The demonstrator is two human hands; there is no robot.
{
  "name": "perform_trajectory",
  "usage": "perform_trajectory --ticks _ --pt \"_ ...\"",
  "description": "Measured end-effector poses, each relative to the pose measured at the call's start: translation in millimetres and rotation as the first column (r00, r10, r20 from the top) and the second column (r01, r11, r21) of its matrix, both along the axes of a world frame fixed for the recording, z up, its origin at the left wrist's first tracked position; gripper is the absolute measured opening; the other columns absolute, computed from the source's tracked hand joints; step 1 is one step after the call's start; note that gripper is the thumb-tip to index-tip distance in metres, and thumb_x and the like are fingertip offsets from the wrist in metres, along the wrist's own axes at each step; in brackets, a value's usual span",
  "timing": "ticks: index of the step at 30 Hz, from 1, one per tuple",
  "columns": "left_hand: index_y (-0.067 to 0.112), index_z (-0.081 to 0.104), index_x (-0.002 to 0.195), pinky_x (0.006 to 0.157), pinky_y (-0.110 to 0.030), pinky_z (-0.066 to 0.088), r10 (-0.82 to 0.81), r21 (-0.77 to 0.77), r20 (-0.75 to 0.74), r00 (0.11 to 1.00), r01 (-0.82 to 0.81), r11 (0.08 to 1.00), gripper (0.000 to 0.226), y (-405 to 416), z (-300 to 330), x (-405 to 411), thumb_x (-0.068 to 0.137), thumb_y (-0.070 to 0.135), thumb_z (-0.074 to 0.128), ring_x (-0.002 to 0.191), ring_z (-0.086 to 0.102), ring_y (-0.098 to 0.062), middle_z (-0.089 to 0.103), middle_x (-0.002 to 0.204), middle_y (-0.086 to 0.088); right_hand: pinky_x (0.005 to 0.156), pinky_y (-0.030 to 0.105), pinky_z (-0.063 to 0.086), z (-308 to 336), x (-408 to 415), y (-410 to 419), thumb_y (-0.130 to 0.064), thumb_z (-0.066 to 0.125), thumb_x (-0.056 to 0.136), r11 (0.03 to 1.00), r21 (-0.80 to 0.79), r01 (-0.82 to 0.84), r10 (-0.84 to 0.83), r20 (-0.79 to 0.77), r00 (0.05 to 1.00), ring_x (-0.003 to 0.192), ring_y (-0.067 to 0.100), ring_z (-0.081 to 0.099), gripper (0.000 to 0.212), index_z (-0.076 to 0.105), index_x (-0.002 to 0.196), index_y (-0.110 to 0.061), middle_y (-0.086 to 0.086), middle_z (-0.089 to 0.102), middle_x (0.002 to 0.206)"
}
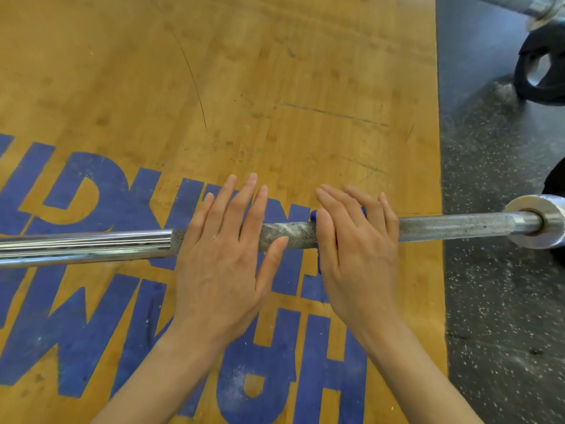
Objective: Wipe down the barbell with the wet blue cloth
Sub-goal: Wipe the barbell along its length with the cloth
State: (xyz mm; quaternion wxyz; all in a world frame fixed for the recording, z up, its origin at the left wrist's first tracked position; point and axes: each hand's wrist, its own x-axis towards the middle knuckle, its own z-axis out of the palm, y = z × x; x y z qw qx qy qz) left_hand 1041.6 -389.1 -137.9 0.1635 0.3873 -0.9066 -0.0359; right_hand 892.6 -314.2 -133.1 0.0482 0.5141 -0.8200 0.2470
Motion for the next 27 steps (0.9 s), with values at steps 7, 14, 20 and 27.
perform_trajectory --ticks 7,14,20,27 --pt "0.01 0.057 0.141 0.104 -0.041 0.033 0.016 -0.019 0.001 1.0 -0.016 1.0 0.056 -21 0 -11 0.107 0.046 0.03 0.138 0.049 -0.029 0.057 0.144 -0.006 0.126 0.048 0.011 -21 1 12 -0.028 0.03 0.11 0.996 -0.071 -0.052 0.049 -0.056 0.997 0.149 0.027 0.03 0.044 0.048 0.147 -0.011 0.004 0.044 0.155" --pt "0.01 0.041 0.153 0.125 -0.042 0.011 -0.051 -0.09 -0.04 0.998 0.048 0.995 0.053 -29 -9 -8 0.106 0.032 0.04 0.153 0.024 -0.028 0.037 0.162 -0.006 0.126 0.045 0.011 -14 -14 -29 -0.034 0.025 0.111 0.996 -0.089 -0.027 0.025 -0.028 0.999 0.145 0.024 0.037 0.049 0.056 0.141 -0.012 0.0 0.053 0.148" --pt "0.01 0.039 0.154 0.125 -0.037 0.008 -0.043 -0.085 -0.063 0.997 0.038 0.996 0.057 -37 -16 -12 0.102 0.033 0.045 0.149 0.031 -0.026 0.041 0.158 -0.006 0.126 0.049 0.008 -29 -1 -17 -0.028 0.028 0.111 0.99 -0.126 -0.061 0.057 -0.033 0.998 0.153 0.027 0.023 0.045 0.039 0.152 -0.012 0.004 0.038 0.159" --pt "0.013 0.036 0.156 0.123 -0.035 0.01 -0.08 -0.095 -0.033 0.996 0.076 0.993 0.058 -52 -16 -15 0.102 0.035 0.04 0.147 0.032 -0.023 0.037 0.161 -0.003 0.126 0.049 0.006 -25 -13 -51 -0.031 0.023 0.112 0.988 -0.152 0.017 -0.02 -0.017 1.0 0.152 0.025 0.025 0.048 0.05 0.146 -0.012 0.0 0.042 0.157"
